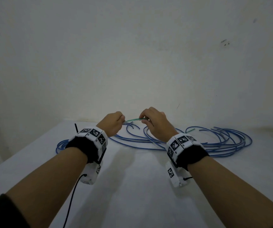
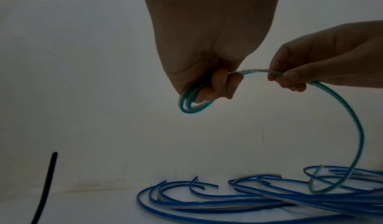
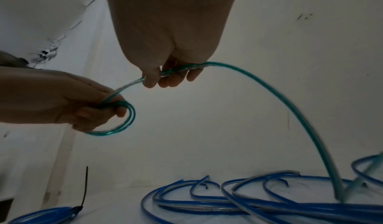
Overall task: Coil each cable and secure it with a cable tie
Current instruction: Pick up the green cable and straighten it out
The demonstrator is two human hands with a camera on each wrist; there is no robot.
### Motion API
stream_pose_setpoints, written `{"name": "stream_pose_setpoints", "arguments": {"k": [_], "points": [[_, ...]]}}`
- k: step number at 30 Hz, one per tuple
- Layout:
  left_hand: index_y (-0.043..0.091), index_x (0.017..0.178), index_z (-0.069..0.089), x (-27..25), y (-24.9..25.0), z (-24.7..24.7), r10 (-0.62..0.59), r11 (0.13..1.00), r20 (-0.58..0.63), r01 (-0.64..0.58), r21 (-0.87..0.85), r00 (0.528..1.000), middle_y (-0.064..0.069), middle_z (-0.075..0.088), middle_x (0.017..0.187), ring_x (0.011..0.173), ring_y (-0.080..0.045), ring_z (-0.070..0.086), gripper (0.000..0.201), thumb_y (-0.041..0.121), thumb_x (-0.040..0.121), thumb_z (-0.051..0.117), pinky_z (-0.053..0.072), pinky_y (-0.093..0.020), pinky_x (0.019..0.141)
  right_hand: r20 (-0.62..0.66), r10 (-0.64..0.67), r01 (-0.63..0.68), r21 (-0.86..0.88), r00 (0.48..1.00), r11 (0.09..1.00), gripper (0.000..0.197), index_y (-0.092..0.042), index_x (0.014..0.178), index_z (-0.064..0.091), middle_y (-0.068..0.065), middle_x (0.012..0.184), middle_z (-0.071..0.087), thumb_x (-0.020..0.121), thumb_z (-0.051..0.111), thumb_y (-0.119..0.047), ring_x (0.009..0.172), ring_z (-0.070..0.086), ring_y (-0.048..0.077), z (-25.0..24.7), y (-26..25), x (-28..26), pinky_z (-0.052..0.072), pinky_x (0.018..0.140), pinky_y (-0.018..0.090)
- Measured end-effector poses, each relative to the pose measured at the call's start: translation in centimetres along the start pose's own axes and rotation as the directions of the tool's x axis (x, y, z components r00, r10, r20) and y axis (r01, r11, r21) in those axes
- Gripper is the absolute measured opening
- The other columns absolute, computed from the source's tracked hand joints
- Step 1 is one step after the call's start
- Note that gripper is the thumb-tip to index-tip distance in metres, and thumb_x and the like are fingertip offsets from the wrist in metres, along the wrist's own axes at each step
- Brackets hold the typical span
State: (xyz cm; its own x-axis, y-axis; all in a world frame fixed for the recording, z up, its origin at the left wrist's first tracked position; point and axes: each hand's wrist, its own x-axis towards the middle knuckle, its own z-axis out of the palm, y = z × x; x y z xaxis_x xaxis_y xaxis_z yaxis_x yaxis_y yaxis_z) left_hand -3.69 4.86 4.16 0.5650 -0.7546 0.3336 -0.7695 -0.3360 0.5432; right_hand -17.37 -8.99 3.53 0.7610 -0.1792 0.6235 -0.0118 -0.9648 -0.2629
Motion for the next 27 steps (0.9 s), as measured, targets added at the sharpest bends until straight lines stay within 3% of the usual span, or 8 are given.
{"name": "stream_pose_setpoints", "arguments": {"k": [4, 7, 12, 15, 18, 22, 27], "points": [[0.009, 0.07, 0.057, -0.5, 0.1, 0.4, -0.025, 0.949, 0.087, 0.051, -0.312, 0.996, -0.003, 0.048, 0.06, 0.052, -0.015, 0.04, 0.041, 0.023, 0.101, 0.035, 0.032, -0.026, 0.054, -0.075, 0.033, -0.035, -0.021, 0.997, 0.999, 0.019, -0.019, 0.104, 0.069, 0.007, 0.098, 0.056, 0.093, 0.053, -0.02, 0.096, 0.05, 0.023, 0.0, 0.5, 0.1, 0.026, 0.079, 0.032], [0.007, 0.069, 0.058, -1.0, 1.1, 0.6, -0.002, 0.9, 0.138, 0.062, -0.431, 0.99, 0.003, 0.04, 0.047, 0.039, -0.006, 0.033, 0.047, 0.029, 0.102, 0.033, 0.027, -0.017, 0.043, -0.032, 0.082, -0.084, -0.06, 0.996, 0.995, 0.025, -0.023, 0.106, 0.068, 0.002, 0.098, 0.062, 0.098, 0.045, -0.024, 0.1, 0.048, 0.024, -0.3, 0.3, 0.5, 0.028, 0.081, 0.035], [0.008, 0.071, 0.051, -1.1, 2.5, 0.0, 0.058, 0.789, 0.254, 0.112, -0.604, 0.965, 0.01, 0.033, 0.042, 0.038, -0.005, 0.025, 0.043, 0.032, 0.102, 0.031, 0.022, -0.015, 0.04, 0.044, 0.146, -0.148, 0.05, 0.988, 0.988, 0.025, -0.022, 0.09, 0.063, -0.011, 0.069, 0.057, 0.099, 0.04, -0.023, 0.083, 0.056, 0.019, 0.7, 0.8, 0.4, 0.035, 0.087, 0.04], [0.01, 0.074, 0.047, -0.8, 2.7, -0.3, 0.06, 0.655, 0.244, 0.147, -0.741, 0.968, 0.008, 0.032, 0.046, 0.04, -0.006, 0.024, 0.038, 0.027, 0.102, 0.029, 0.022, -0.015, 0.041, 0.132, 0.197, -0.227, 0.274, 0.971, 0.935, 0.022, -0.018, 0.089, 0.054, -0.007, 0.062, 0.053, 0.101, 0.035, -0.019, 0.067, 0.051, 0.018, 1.4, 0.7, -0.1, 0.042, 0.077, 0.039], [0.011, 0.077, 0.047, -0.6, 2.6, -0.3, -0.002, 0.447, 0.187, 0.168, -0.879, 0.982, 0.007, 0.036, 0.047, 0.04, -0.007, 0.028, 0.033, 0.023, 0.102, 0.029, 0.026, -0.017, 0.043, 0.138, 0.243, -0.277, 0.359, 0.96, 0.891, 0.013, -0.012, 0.095, 0.047, -0.003, 0.07, 0.056, 0.1, 0.036, -0.017, 0.069, 0.051, 0.018, 1.7, 0.4, -0.2, 0.045, 0.075, 0.039], [0.011, 0.08, 0.047, -0.3, 2.4, -0.7, -0.033, 0.166, 0.126, 0.13, -0.978, 0.991, 0.007, 0.041, 0.048, 0.04, -0.006, 0.034, 0.034, 0.022, 0.102, 0.024, 0.031, -0.017, 0.044, 0.173, 0.323, -0.359, 0.253, 0.931, 0.899, 0.008, -0.013, 0.104, 0.045, 0.008, 0.094, 0.059, 0.096, 0.043, -0.013, 0.089, 0.057, 0.029, 1.8, 1.1, -0.6, 0.047, 0.083, 0.044], [0.01, 0.083, 0.05, 0.2, 2.1, -1.3, -0.076, 0.047, 0.037, 0.041, -0.998, 0.996, 0.006, 0.049, 0.053, 0.044, -0.006, 0.041, 0.033, 0.017, 0.102, 0.023, 0.036, -0.015, 0.047, 0.026, 0.443, -0.441, 0.156, 0.896, 0.884, 0.014, -0.008, 0.101, 0.051, 0.013, 0.104, 0.062, 0.093, 0.042, -0.002, 0.095, 0.057, 0.031, 1.5, 2.2, -0.6, 0.046, 0.087, 0.046]]}}
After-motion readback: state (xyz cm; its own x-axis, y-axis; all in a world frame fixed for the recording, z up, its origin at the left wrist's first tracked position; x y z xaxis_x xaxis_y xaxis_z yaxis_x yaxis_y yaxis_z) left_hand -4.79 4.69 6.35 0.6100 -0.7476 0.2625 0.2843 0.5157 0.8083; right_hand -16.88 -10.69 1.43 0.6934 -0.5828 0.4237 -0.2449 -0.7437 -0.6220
